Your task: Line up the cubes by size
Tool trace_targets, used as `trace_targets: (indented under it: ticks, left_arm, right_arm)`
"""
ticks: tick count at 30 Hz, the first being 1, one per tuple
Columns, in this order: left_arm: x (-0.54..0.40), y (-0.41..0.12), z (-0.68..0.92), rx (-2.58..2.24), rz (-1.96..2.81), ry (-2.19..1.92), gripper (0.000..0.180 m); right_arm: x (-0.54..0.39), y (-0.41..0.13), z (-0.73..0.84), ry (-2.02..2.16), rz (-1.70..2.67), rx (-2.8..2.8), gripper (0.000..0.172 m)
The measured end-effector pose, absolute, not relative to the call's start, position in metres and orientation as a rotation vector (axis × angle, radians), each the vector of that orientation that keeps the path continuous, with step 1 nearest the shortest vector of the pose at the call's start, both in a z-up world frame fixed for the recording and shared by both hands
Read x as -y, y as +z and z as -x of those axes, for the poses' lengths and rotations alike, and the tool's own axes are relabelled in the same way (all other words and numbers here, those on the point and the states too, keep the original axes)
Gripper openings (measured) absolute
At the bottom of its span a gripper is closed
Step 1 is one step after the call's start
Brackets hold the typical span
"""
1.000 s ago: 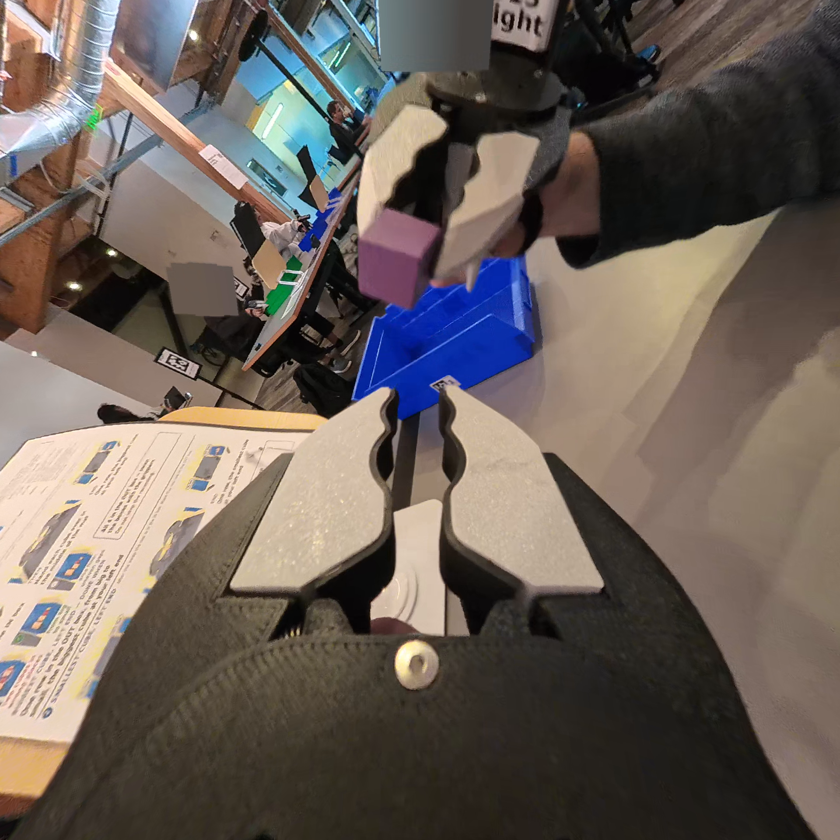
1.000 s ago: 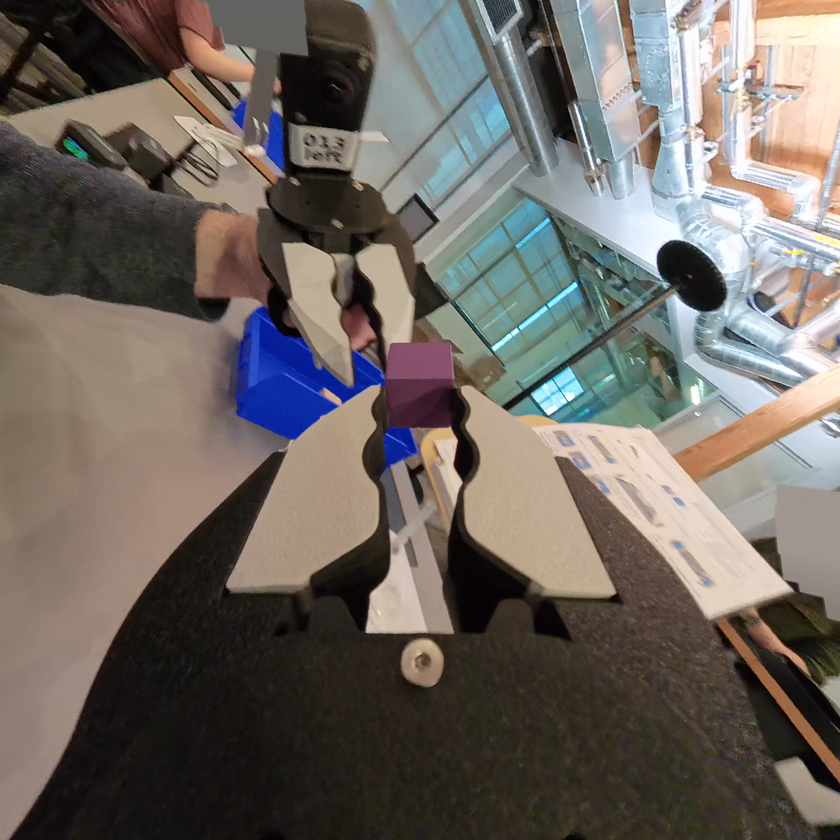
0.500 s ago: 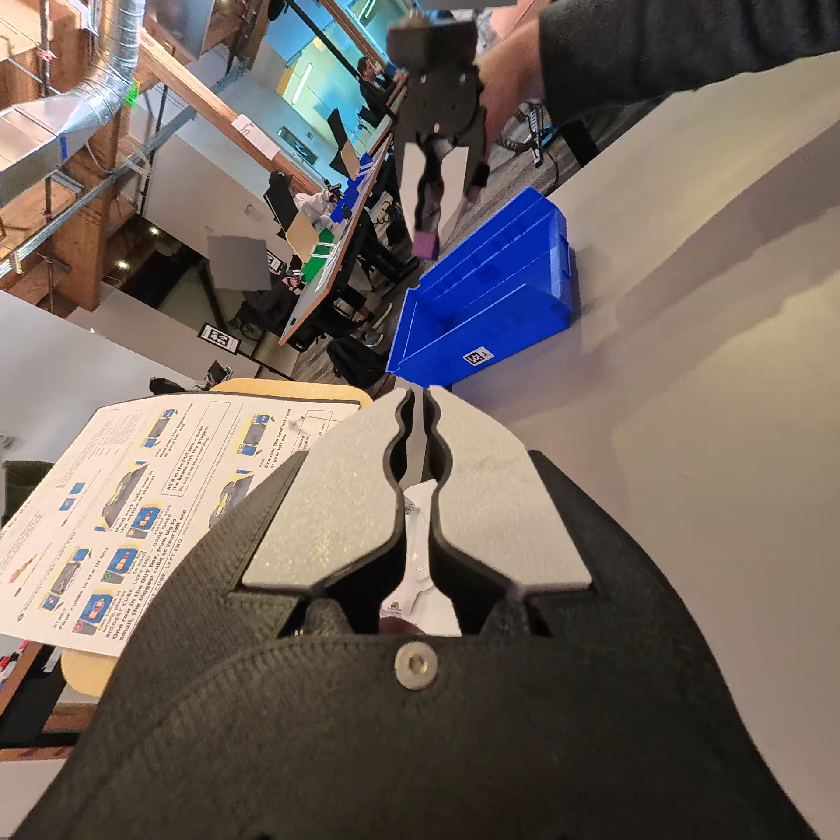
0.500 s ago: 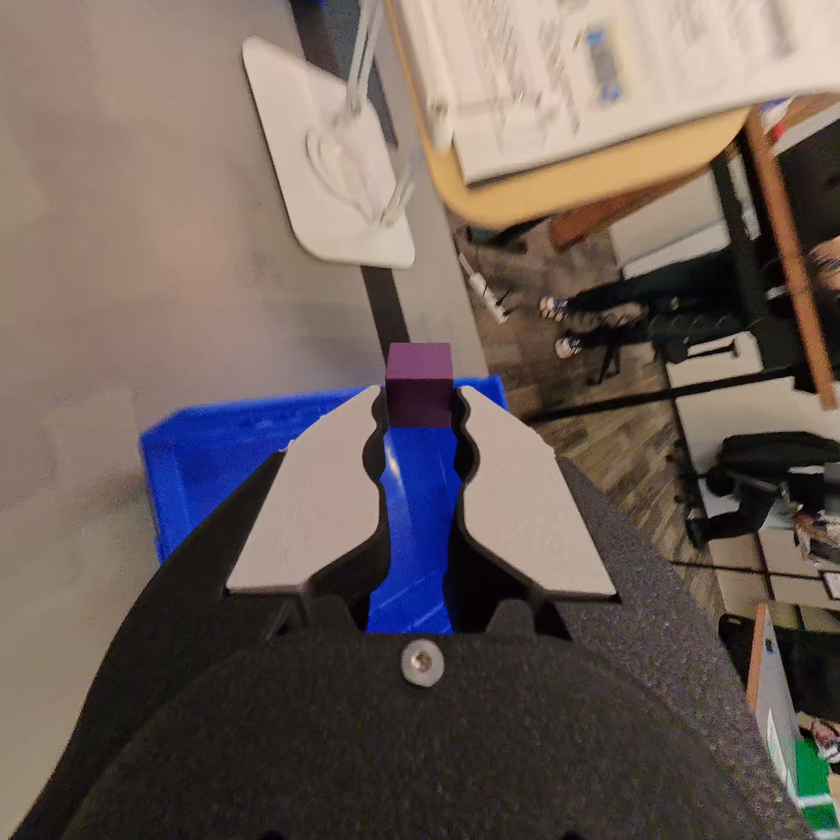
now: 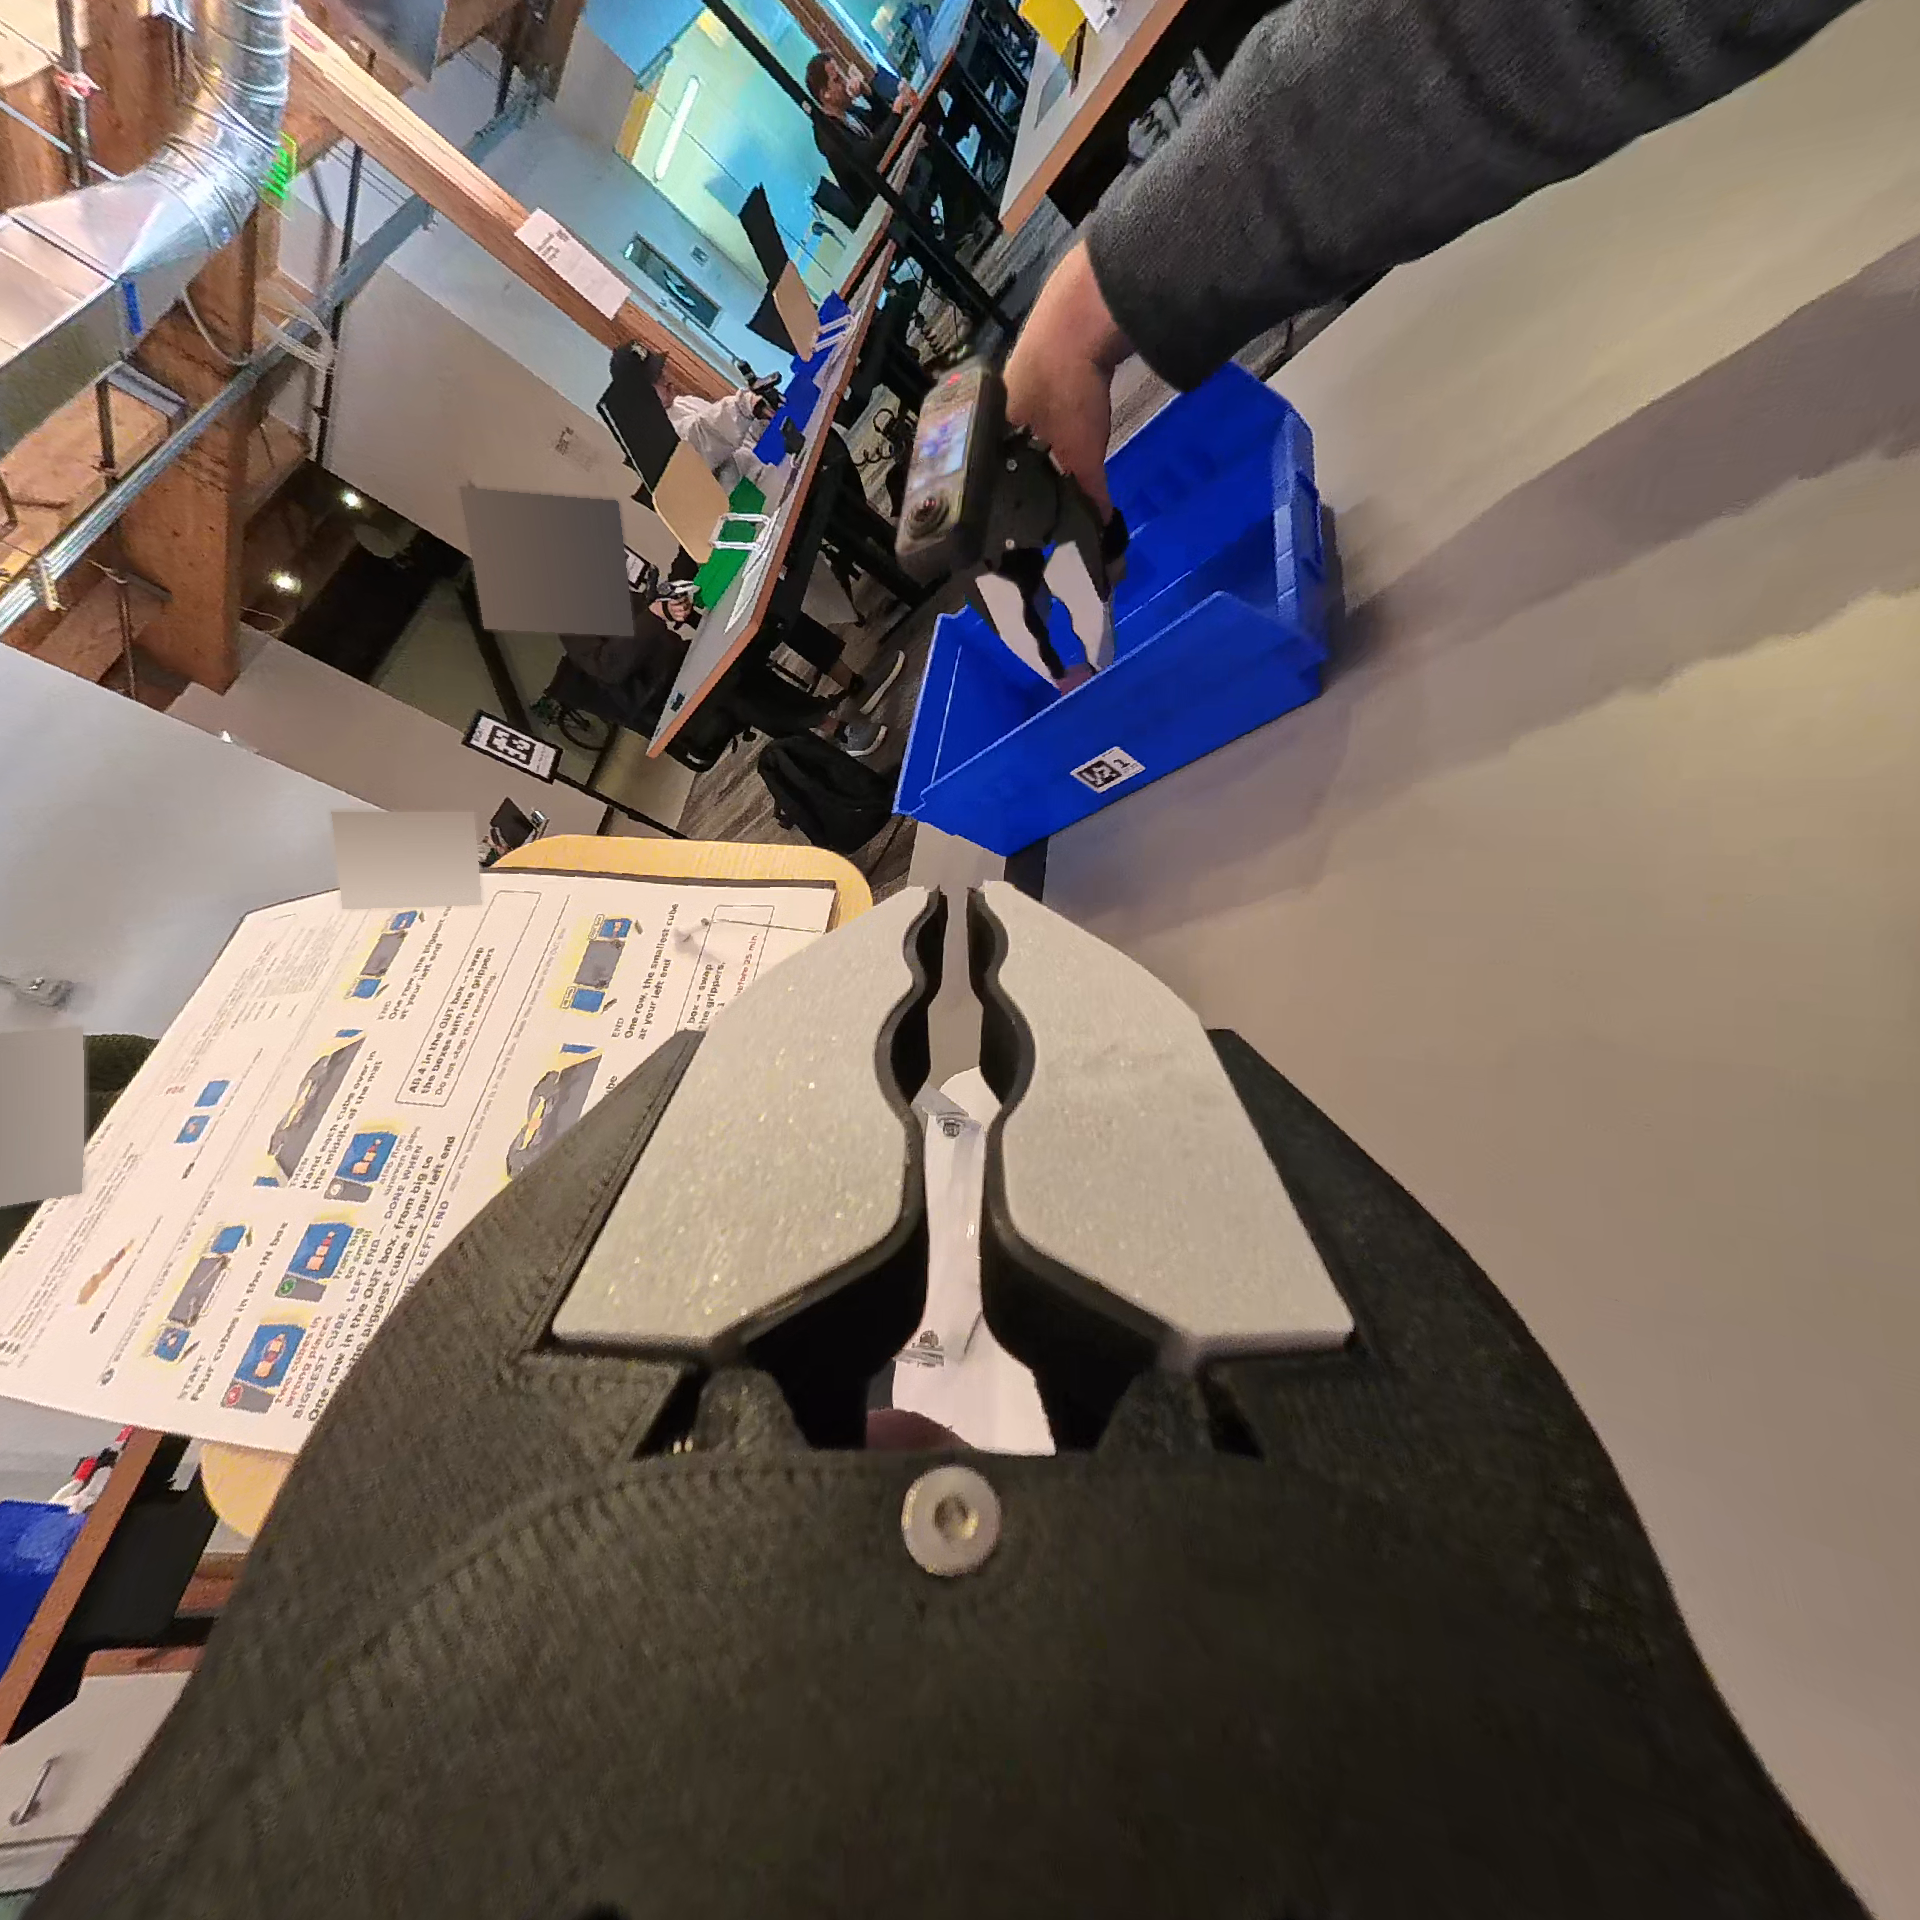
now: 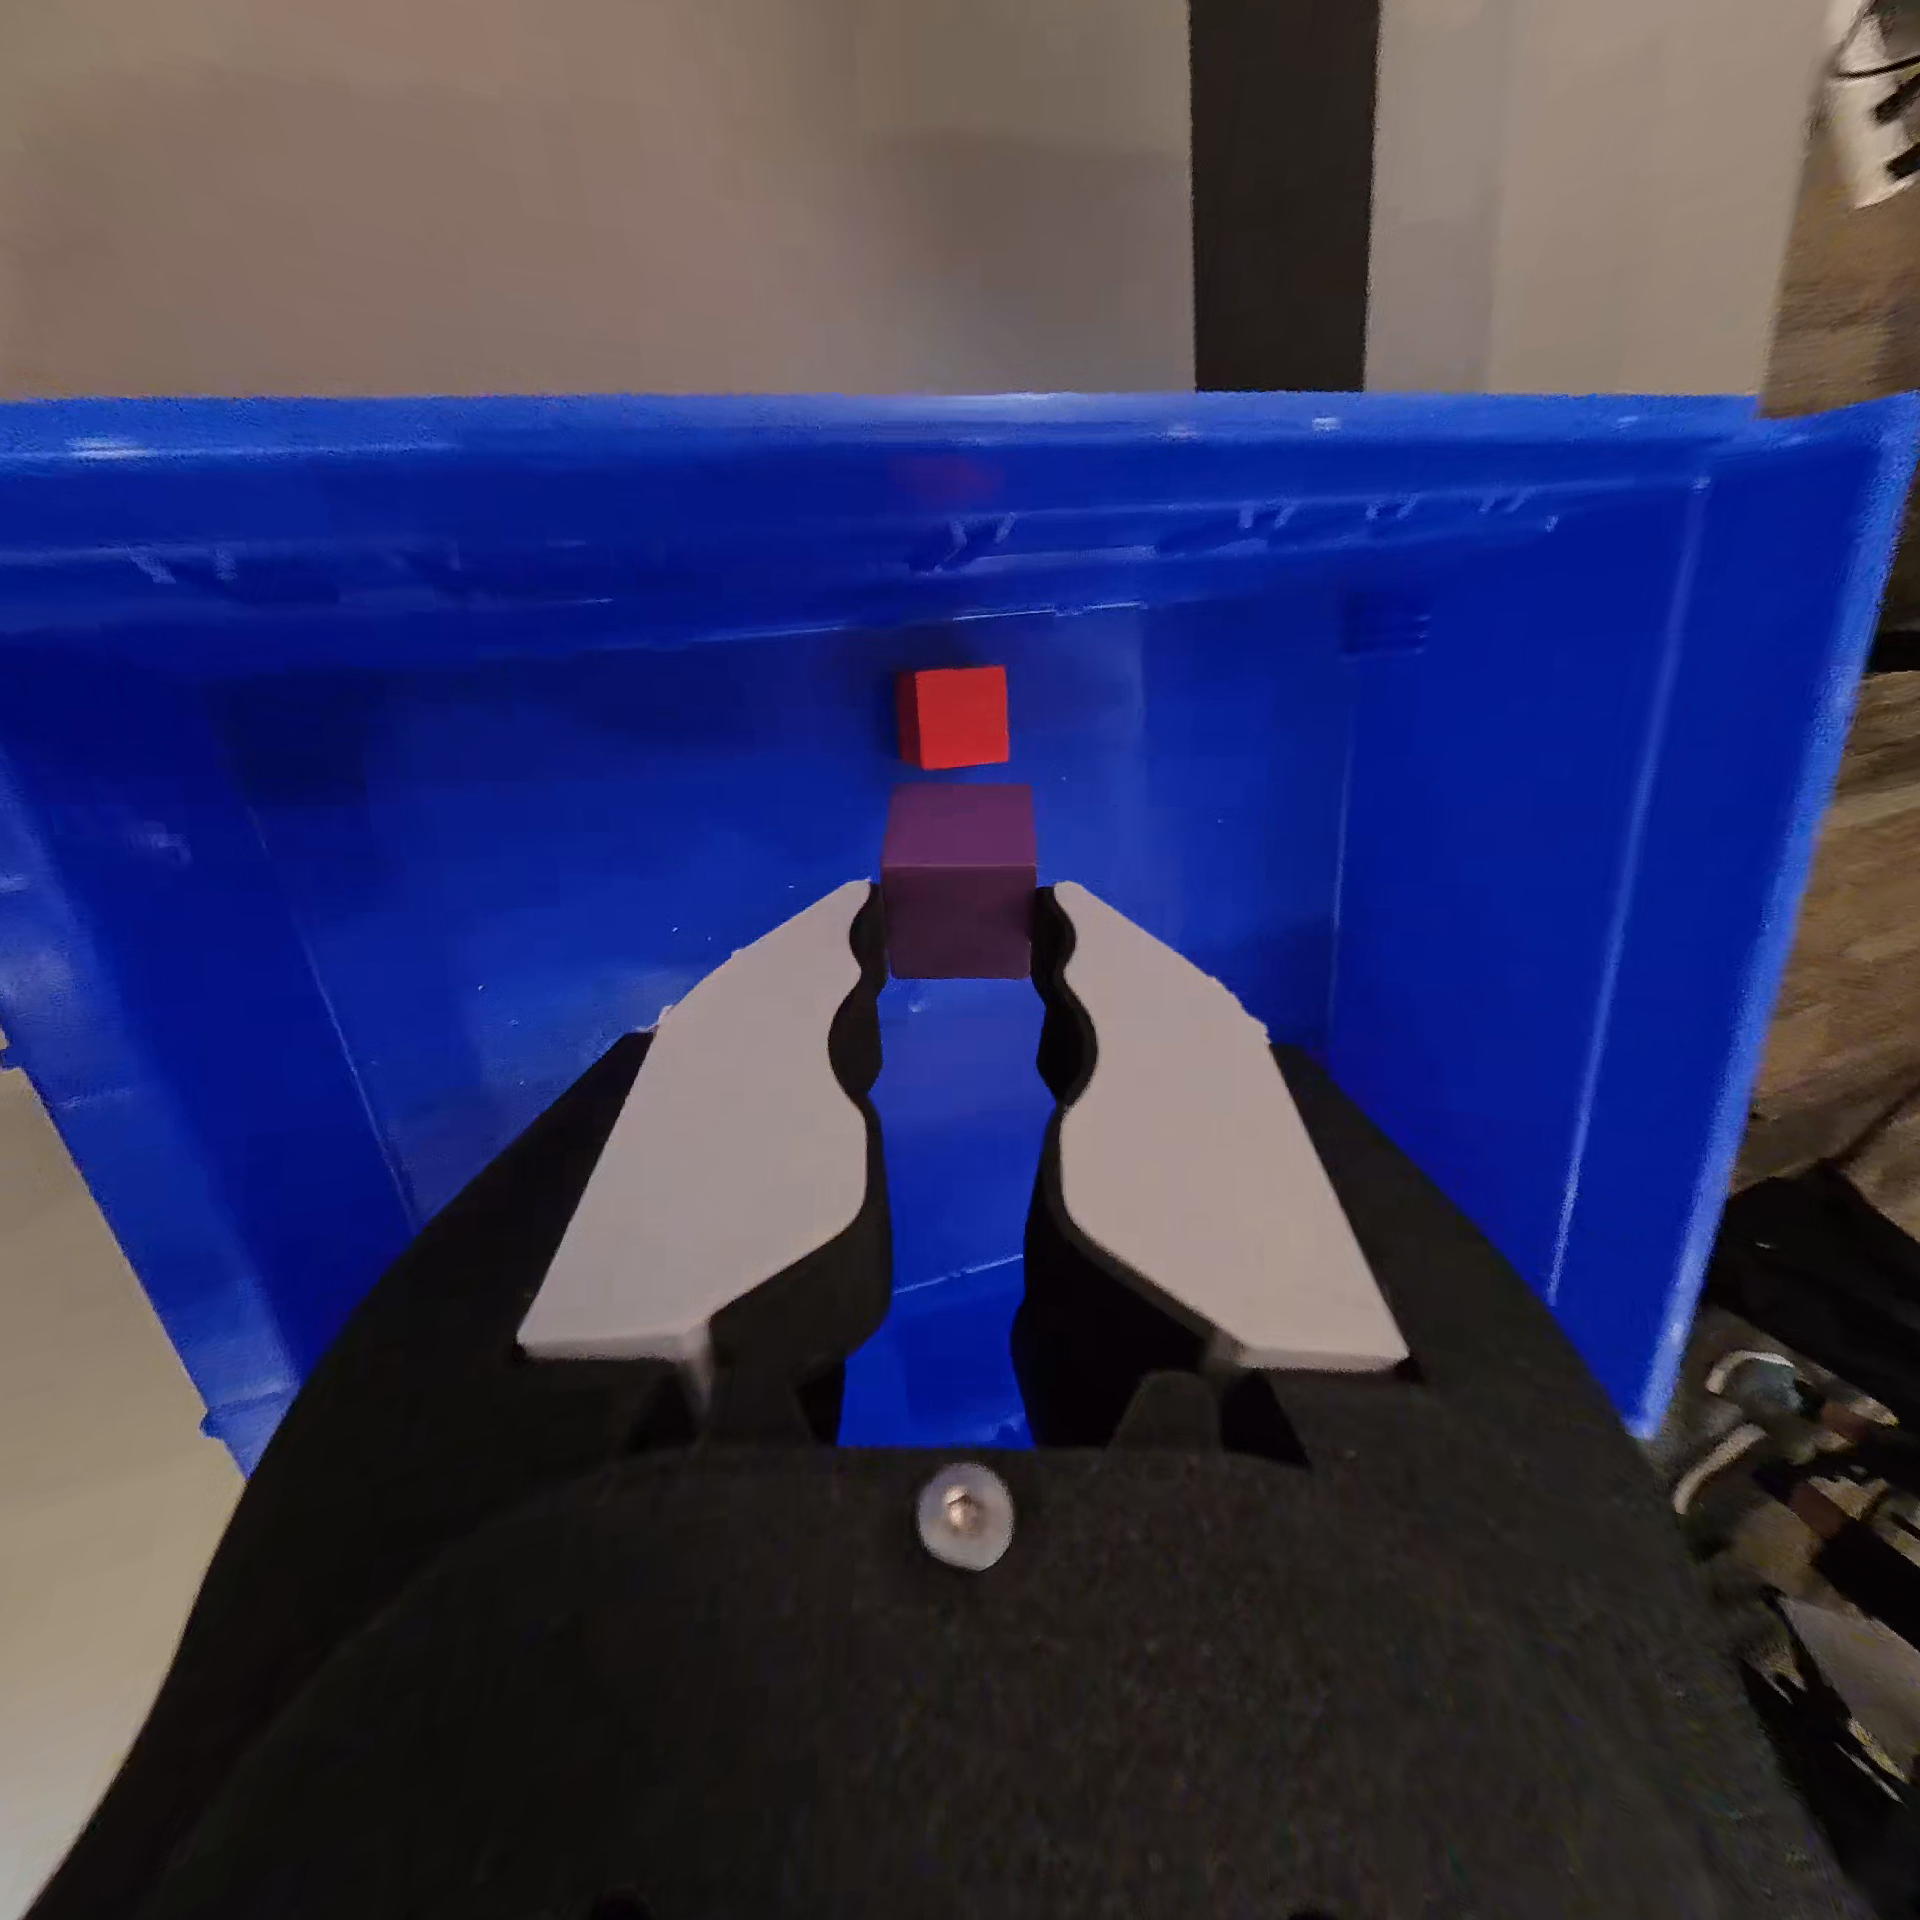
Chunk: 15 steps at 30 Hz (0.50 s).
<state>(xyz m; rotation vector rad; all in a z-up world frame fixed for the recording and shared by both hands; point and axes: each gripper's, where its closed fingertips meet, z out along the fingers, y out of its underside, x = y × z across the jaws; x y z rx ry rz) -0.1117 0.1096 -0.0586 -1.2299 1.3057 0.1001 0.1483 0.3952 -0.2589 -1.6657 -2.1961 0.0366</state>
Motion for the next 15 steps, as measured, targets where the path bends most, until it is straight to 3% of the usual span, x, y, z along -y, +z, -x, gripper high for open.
trace_targets:
  ticks: [15]
  left_arm:
    - [-0.11,-0.062,0.111,-1.322,1.24,0.113,0.004]
  right_arm:
    - [-0.406,-0.298,-0.155,-0.05,1.776,2.423,0.027]
